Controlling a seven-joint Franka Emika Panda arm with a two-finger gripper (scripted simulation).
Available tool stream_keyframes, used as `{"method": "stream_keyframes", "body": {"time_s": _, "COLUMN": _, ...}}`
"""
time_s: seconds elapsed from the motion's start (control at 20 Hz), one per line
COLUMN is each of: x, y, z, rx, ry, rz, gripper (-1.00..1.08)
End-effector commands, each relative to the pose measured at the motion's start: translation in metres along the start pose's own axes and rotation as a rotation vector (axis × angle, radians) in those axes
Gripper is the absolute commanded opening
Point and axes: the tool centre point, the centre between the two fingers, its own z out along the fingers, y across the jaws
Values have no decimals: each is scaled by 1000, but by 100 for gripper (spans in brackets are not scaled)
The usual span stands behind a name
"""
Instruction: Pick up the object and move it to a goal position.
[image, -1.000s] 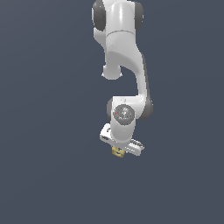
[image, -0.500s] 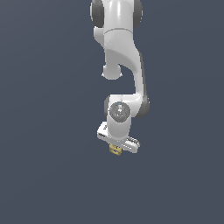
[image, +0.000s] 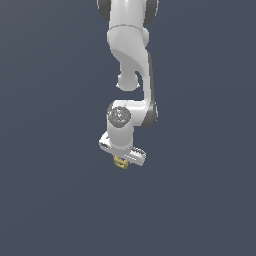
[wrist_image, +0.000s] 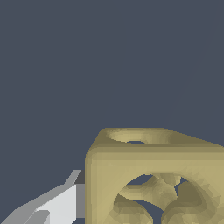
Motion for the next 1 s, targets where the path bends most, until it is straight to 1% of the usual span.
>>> {"method": "stream_keyframes", "body": {"time_s": 0.0, "x": -6, "y": 25, "z": -1, "rx": 0, "ry": 0, "rz": 1, "gripper": -100}}
{"method": "stream_keyframes", "body": {"time_s": 0.6, "x": -37, "y": 160, "z": -9, "rx": 0, "ry": 0, "rz": 1, "gripper": -100}}
{"method": "stream_keyframes", "body": {"time_s": 0.95, "x": -49, "y": 223, "z": -12, "rx": 0, "ry": 0, "rz": 1, "gripper": -100}}
